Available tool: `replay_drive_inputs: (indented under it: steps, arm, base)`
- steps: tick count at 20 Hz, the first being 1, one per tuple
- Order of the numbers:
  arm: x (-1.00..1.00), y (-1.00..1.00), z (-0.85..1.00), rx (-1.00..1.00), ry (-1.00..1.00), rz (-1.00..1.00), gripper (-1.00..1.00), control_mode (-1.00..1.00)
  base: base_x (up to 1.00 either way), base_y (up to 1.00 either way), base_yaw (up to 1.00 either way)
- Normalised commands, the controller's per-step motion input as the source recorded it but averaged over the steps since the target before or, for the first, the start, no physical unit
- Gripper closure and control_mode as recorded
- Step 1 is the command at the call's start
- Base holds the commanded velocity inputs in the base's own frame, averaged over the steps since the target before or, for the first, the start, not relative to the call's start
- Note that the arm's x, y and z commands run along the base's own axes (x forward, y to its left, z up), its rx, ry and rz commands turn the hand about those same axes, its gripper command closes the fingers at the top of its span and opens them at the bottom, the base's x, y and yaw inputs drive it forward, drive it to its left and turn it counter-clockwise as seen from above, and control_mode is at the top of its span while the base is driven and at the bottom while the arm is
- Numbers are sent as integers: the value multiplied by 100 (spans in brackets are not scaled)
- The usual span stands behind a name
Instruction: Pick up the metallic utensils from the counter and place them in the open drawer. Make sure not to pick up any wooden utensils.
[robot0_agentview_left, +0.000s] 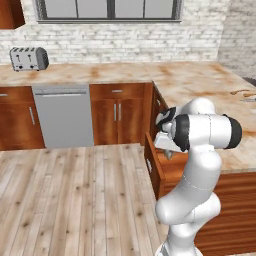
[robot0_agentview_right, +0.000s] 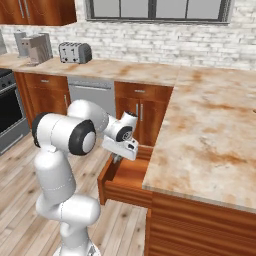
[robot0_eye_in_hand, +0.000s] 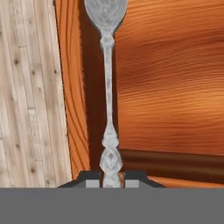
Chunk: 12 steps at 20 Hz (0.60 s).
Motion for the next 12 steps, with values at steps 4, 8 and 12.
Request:
replay_drive_inputs:
  steps: [4, 8, 12]
  arm:
    - [0, 0, -27, 2, 0, 0, 100, -100]
    - [0, 1, -18, 3, -1, 0, 100, -100]
    - [9, 15, -36, 1, -1, 0, 100, -100]
  base:
    - [0, 0, 0]
    - [0, 0, 0]
    - [0, 0, 0]
